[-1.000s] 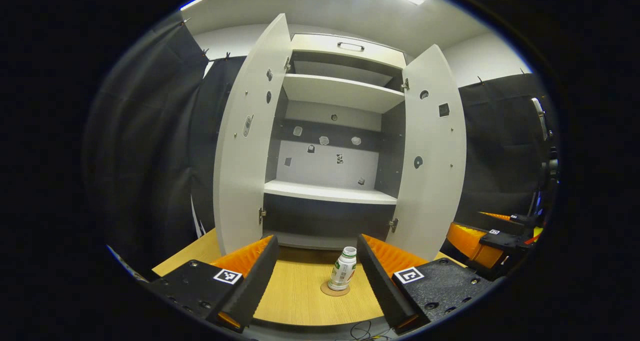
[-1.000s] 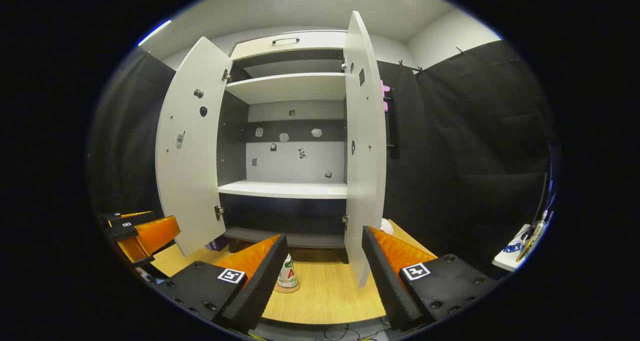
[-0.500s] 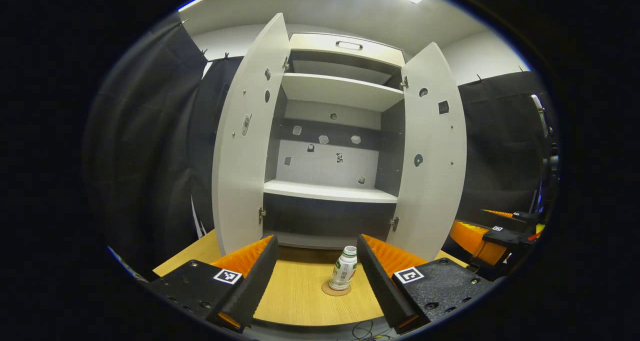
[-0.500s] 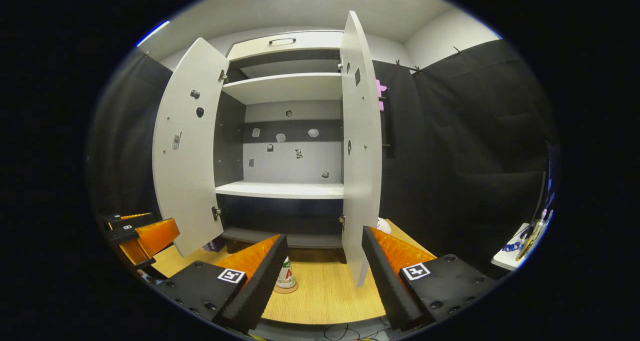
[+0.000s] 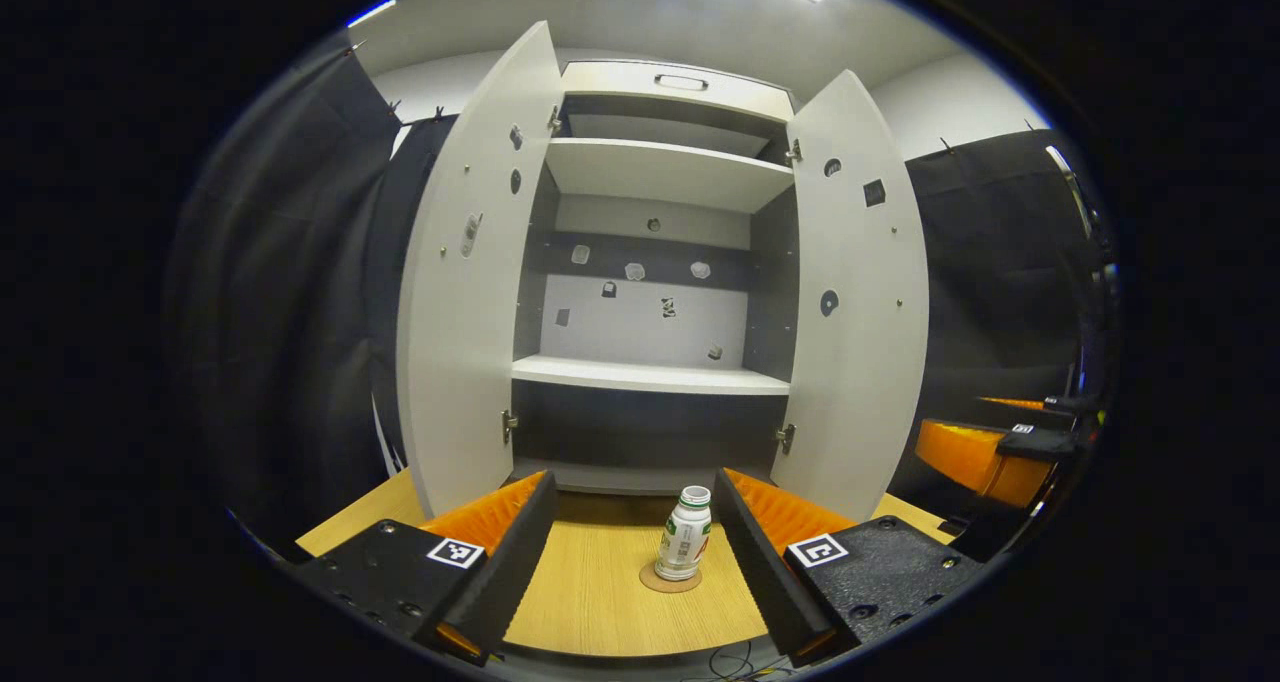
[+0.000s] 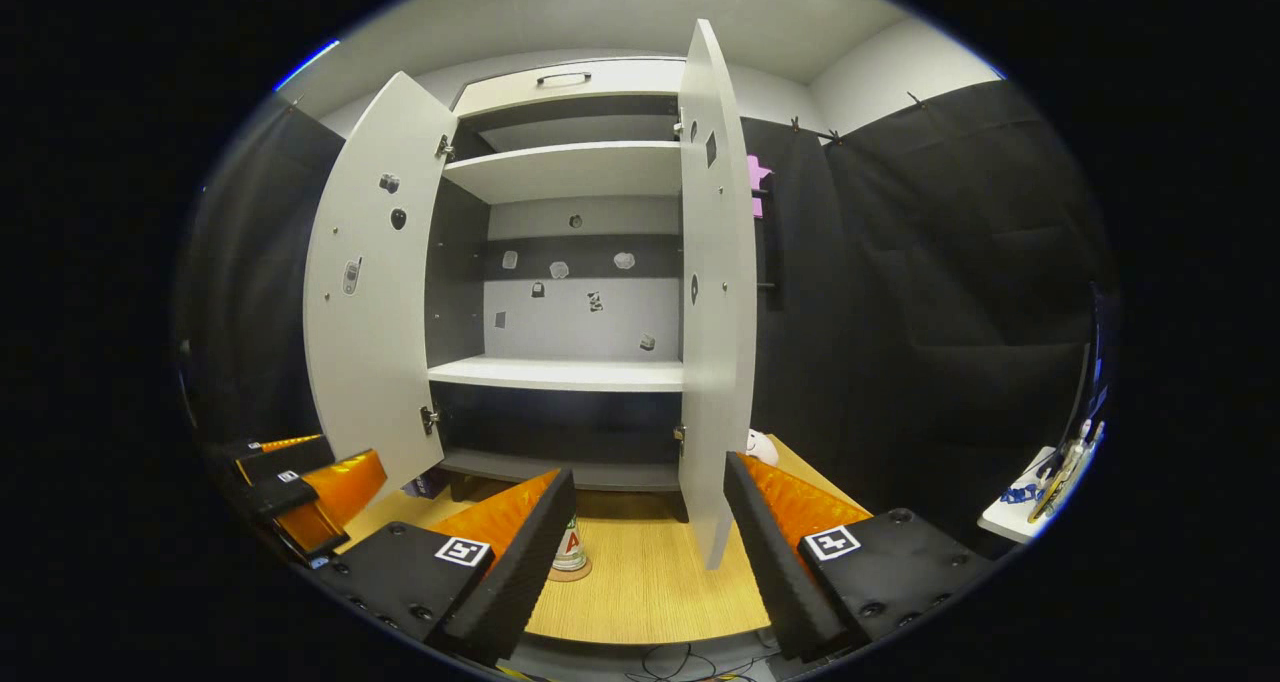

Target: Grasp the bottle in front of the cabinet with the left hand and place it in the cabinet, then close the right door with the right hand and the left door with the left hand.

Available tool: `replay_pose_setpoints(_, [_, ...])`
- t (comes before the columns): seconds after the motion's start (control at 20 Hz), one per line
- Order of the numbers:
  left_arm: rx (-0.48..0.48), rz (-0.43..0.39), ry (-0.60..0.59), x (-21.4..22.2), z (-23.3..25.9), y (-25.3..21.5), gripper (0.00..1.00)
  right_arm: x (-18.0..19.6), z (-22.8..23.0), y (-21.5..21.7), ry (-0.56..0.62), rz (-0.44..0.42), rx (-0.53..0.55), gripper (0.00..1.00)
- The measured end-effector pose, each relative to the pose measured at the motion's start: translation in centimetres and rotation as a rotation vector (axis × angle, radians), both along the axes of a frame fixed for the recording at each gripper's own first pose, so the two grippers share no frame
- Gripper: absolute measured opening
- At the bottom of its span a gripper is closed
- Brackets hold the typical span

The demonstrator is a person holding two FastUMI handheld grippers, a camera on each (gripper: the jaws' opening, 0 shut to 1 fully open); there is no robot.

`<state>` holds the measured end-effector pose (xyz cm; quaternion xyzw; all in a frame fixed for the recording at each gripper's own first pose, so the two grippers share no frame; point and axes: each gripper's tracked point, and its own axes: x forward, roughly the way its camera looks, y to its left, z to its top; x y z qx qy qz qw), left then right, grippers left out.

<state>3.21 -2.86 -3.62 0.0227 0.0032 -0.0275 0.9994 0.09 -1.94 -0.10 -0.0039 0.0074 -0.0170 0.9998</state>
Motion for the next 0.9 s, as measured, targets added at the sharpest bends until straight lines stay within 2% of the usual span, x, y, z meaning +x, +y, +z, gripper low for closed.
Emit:
replay_pose_setpoints(0.2, [0.022, -0.040, 0.006, 2.4, -2.8, -2.1, 0.95, -0.2, 0.4, -1.1, -0.002, -0.017, -0.007, 0.98])
replay_pose_setpoints(0.35, [-0.011, -0.082, 0.028, 4.6, -5.4, -4.2, 0.95, -0.2, 0.7, -2.3, 0.000, -0.039, -0.008, 0.98])
replay_pose_setpoints(0.4, [-0.014, -0.097, 0.043, 5.4, -6.7, -4.8, 0.95, -0.2, 0.7, -2.7, 0.000, -0.048, -0.009, 0.93])
replay_pose_setpoints(0.45, [-0.009, -0.106, 0.052, 6.2, -7.8, -5.4, 0.95, -0.3, 0.8, -3.3, 0.001, -0.059, -0.012, 0.93])
replay_pose_setpoints(0.55, [0.024, -0.098, 0.060, 8.1, -9.7, -5.8, 0.96, -0.5, 1.1, -4.7, 0.004, -0.088, -0.017, 0.93])
replay_pose_setpoints(0.6, [0.032, -0.098, 0.069, 9.0, -10.9, -6.1, 0.96, -0.7, 1.2, -5.4, 0.003, -0.104, -0.021, 0.98])
replay_pose_setpoints(0.75, [0.019, -0.108, 0.141, 11.7, -14.9, -7.1, 0.95, -0.9, 1.5, -7.4, 0.010, -0.148, -0.049, 0.98])
replay_pose_setpoints(0.9, [0.011, -0.068, 0.175, 13.9, -17.8, -6.4, 0.96, -0.5, 1.5, -8.8, 0.031, -0.174, -0.058, 0.98])
